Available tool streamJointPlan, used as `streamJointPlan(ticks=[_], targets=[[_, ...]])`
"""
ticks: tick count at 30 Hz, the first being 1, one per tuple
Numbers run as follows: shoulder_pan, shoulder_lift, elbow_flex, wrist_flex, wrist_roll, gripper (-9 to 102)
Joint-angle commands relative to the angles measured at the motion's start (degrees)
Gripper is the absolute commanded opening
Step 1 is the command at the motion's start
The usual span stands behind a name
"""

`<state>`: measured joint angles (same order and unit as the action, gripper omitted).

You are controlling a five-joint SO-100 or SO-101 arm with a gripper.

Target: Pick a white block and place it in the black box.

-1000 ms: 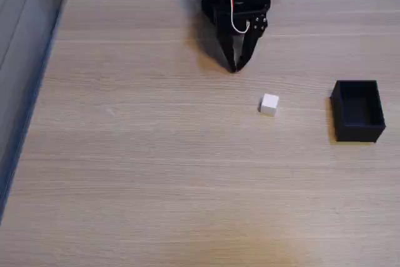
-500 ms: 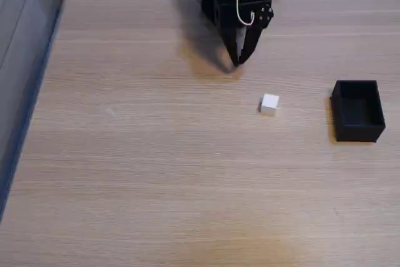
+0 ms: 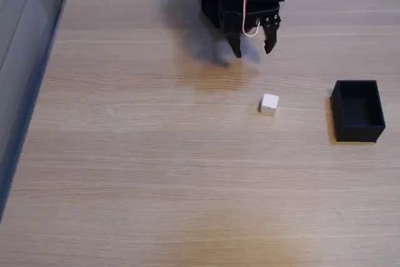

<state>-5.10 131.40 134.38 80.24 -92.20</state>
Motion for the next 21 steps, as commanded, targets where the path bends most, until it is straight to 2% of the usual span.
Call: streamJointPlan(ticks=[1,6,21], targets=[[-2.1,-4.5,-4.2,-1.6,2.7,28],[-4.3,-12.4,-9.6,-6.9,11.5,30],[-2.4,-30.5,-21.3,-8.8,14.3,30]])
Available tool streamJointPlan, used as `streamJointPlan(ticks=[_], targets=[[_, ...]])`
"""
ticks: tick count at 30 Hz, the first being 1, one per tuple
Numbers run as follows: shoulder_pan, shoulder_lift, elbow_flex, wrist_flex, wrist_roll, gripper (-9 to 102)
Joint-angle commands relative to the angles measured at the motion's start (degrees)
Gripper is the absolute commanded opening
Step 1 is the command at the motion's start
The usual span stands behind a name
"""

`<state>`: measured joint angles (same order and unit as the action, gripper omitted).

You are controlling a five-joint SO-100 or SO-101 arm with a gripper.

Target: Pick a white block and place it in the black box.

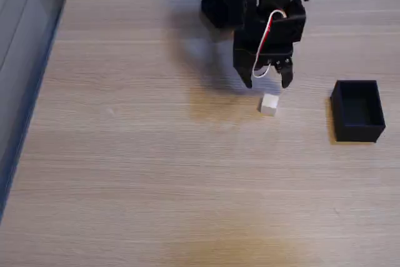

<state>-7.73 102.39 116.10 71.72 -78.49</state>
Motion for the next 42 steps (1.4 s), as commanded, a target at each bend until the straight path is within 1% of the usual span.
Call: streamJointPlan(ticks=[1,15,30,35,38,42], targets=[[0.4,-2.4,-3.6,-0.3,0.6,29],[1.1,-11.3,-10.5,1.7,2.1,29],[0.3,-16.3,-14.1,2.8,3.5,28],[-0.1,-17.2,-14.5,3.2,3.6,18],[-0.8,-17.4,-14.5,3.3,5.4,8],[-1.6,-17.2,-14.4,3.6,5.2,7]])
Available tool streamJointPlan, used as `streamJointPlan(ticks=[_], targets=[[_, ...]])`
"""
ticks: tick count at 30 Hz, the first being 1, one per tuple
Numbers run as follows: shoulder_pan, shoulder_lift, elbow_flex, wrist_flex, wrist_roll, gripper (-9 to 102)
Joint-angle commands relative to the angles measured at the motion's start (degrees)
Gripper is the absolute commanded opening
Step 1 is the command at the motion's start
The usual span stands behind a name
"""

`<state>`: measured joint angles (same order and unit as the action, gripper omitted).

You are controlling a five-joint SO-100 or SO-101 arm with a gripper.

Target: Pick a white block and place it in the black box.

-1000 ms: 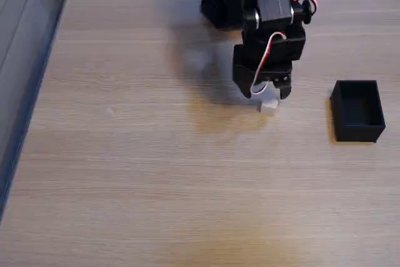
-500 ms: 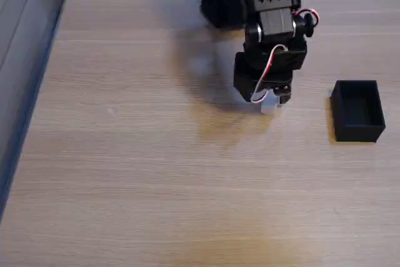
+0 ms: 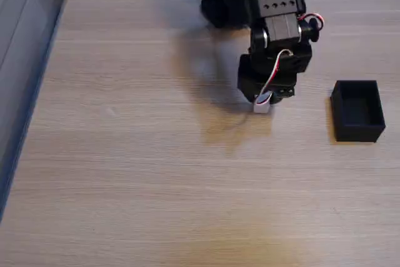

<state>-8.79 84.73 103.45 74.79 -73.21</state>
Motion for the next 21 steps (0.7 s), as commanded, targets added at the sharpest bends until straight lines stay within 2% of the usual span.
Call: streamJointPlan(ticks=[1,7,14,21], targets=[[-0.7,0.6,-1.7,0.5,-0.5,6],[0.1,5.0,-0.9,-0.8,-3.1,2],[1.9,18.5,2.4,-2.4,-7.9,0],[-7.8,34.8,7.6,-3.0,-6.9,0]])
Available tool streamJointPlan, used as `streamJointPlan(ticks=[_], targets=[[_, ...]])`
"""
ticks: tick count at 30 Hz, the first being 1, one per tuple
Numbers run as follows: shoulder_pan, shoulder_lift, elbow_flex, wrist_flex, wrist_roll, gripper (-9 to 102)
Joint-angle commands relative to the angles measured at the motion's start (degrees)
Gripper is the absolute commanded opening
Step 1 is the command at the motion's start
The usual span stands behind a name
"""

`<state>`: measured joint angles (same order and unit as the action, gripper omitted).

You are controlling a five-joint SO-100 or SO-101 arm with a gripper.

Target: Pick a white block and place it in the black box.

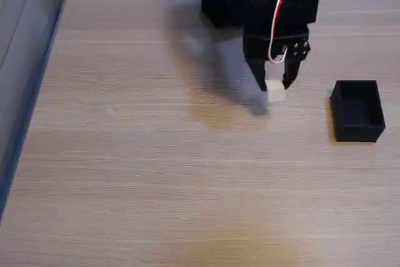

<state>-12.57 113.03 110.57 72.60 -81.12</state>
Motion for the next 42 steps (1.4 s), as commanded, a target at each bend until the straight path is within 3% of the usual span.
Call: streamJointPlan(ticks=[1,9,15,31,42], targets=[[-6.1,8.0,0.8,-1.0,1.6,0],[-22.1,9.9,-2.6,-2.3,7.3,0],[-27.5,2.3,-7.6,-4.2,11.9,0],[-22.7,-17.9,-19.5,-8.6,12.4,2],[-21.4,-17.1,-18.7,-8.4,15.0,17]])
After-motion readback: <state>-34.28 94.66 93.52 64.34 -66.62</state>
